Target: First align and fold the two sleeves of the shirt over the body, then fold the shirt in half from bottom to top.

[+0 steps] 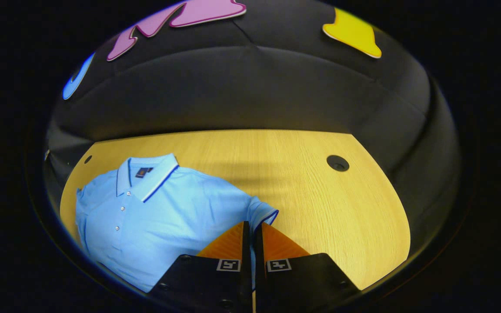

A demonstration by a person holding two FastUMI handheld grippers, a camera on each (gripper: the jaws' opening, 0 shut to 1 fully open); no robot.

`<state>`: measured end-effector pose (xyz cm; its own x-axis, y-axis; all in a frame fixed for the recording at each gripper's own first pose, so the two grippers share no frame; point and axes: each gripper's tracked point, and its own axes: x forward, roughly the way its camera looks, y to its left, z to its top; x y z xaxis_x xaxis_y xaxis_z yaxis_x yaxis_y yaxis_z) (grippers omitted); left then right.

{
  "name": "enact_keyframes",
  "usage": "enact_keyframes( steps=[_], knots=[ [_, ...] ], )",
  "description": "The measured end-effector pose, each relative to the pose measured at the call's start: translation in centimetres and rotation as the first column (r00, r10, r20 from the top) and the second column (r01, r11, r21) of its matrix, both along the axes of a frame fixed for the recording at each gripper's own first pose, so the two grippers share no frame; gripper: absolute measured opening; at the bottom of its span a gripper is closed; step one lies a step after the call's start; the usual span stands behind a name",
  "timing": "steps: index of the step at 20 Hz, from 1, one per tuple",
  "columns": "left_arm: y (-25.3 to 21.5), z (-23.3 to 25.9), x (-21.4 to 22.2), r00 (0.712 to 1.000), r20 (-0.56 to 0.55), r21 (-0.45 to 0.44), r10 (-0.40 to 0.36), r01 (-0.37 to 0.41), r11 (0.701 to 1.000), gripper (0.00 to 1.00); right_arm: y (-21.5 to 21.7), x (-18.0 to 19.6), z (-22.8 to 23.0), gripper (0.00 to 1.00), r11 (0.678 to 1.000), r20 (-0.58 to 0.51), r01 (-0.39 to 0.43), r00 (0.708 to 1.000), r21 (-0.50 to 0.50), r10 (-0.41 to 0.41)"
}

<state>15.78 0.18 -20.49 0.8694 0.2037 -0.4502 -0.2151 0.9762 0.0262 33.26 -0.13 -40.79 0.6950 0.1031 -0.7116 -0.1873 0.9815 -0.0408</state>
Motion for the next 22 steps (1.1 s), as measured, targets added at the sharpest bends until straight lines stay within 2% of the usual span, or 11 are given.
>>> enact_keyframes(
  steps=[5, 9, 12, 16, 18, 19, 22],
  knots=[
    [-0.1, 0.4, -1.2, 1.0, 0.019, -0.003, 0.001, -0.001, 1.0, 1.0, 6.5, 0.6, 3.7, 0.07, 0.988, 0.066, -0.151, 0.986, 0.01, 0.15],
    [0.2, 0.2, -1.9, 0.999, 0.028, -0.038, 0.02, -0.019, 0.999, 0.97, 12.0, -1.0, 4.1, 0.07, 0.97, 0.067, -0.243, 0.968, 0.026, 0.241],
    [0.8, 0.6, -2.5, 0.998, 0.039, -0.036, 0.042, -0.041, 0.999, 1.0, 15.7, -2.8, 3.5, 0.07, 0.952, 0.049, -0.302, 0.953, 0.039, 0.3],
    [1.9, 0.7, -4.1, 0.995, 0.051, -0.033, 0.084, -0.082, 0.996, 1.0, 18.9, -5.0, 1.7, 0.07, 0.933, -0.007, -0.358, 0.933, 0.024, 0.359],
    [2.5, 0.3, -4.7, 0.994, 0.047, -0.042, 0.103, -0.101, 0.994, 1.0, 20.1, -6.2, 1.4, 0.14, 0.924, -0.032, -0.378, 0.924, 0.053, 0.38],
    [3.0, 0.3, -4.8, 0.992, 0.051, -0.043, 0.115, -0.113, 0.993, 1.0, 20.7, -6.7, 1.5, 0.2, 0.922, -0.041, -0.382, 0.922, 0.069, 0.385],
    [4.2, -0.4, -4.5, 0.989, 0.059, -0.042, 0.135, -0.132, 0.99, 1.0, 21.1, -7.7, 1.8, 0.18, 0.914, -0.04, -0.397, 0.915, 0.087, 0.401]
  ],
)
